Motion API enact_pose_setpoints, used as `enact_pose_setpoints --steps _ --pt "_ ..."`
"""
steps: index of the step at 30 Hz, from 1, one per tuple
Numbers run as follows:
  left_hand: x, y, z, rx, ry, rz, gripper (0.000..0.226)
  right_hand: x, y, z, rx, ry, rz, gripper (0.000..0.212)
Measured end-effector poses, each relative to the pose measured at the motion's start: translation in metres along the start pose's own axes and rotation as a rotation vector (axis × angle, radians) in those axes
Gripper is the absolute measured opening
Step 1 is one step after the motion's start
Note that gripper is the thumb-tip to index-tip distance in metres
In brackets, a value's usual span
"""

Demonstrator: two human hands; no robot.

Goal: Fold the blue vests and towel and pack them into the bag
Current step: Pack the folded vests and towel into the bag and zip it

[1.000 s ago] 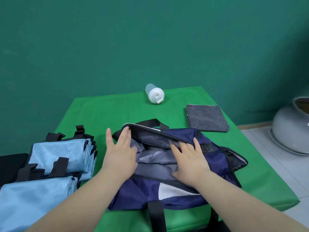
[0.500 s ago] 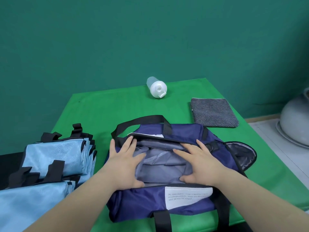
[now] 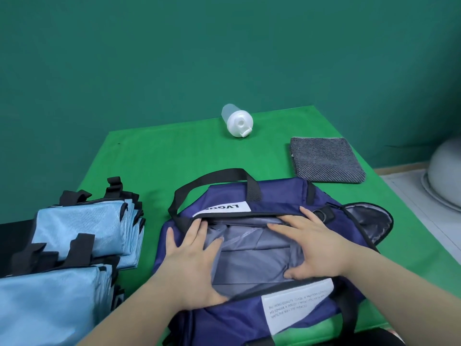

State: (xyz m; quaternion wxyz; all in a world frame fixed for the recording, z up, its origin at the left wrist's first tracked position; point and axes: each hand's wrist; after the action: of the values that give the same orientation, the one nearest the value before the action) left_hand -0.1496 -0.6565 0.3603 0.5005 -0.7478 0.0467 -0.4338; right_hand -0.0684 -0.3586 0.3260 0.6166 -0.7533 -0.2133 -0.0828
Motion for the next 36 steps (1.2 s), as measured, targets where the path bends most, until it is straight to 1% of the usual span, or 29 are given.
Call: enact_pose_setpoints --steps 3,8,11,14,18,20,21,23,25,27,30,33,36 --pt "-0.009 -0.004 -0.008 0.049 -0.002 -0.021 0.127 -0.002 0.002 0.002 -0.002 -0.026 0.014 0.109" --pt "-0.021 -0.003 -0.006 0.072 0.002 -0.003 0.126 -0.005 0.007 0.007 -0.014 -0.041 0.044 0.111" --pt "-0.019 0.006 0.001 0.049 -0.009 0.006 0.128 -0.006 0.006 0.006 -0.008 -0.026 0.044 0.112" --pt "-0.014 0.012 0.006 0.039 -0.027 0.058 0.128 -0.005 0.005 0.003 0.007 -0.02 0.033 0.113" --pt "-0.009 0.008 0.005 -0.01 -0.035 0.057 0.125 -0.004 -0.002 0.0 0.008 -0.023 0.004 0.111" --pt "-0.004 0.002 0.001 -0.011 -0.021 0.088 0.119 0.001 -0.012 -0.002 0.012 -0.041 0.012 0.101" --pt "0.0 -0.002 -0.002 0.006 -0.013 0.116 0.115 0.004 -0.015 -0.004 0.032 -0.058 0.043 0.092" --pt "0.009 -0.007 -0.008 0.045 0.012 0.161 0.104 0.012 -0.02 -0.009 0.112 -0.107 0.159 0.068" --pt "0.02 -0.01 -0.012 0.066 0.043 0.214 0.089 0.02 -0.022 -0.018 0.186 -0.137 0.29 0.049" --pt "0.033 -0.01 -0.013 0.088 0.069 0.276 0.077 0.028 -0.029 -0.034 0.189 -0.149 0.349 0.04" --pt "0.059 -0.005 -0.016 0.126 0.084 0.364 0.067 0.036 -0.041 -0.075 0.09 -0.169 0.335 0.038" --pt "0.09 0.002 -0.025 0.156 0.065 0.387 0.071 0.039 -0.049 -0.131 -0.097 -0.193 0.27 0.048" --pt "0.124 0.016 -0.043 0.216 0.023 0.429 0.072 0.034 -0.05 -0.189 -0.216 -0.242 0.267 0.053"
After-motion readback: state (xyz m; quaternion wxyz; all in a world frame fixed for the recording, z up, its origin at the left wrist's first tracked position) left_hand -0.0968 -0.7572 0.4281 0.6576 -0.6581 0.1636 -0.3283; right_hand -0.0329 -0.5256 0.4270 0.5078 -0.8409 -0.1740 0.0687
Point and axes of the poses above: each hand's wrist, its own x-axis away from the middle knuckle, its own y-axis out of the palm, z = x × y, and after that the axes turned 14 degrees about -z, right-handed
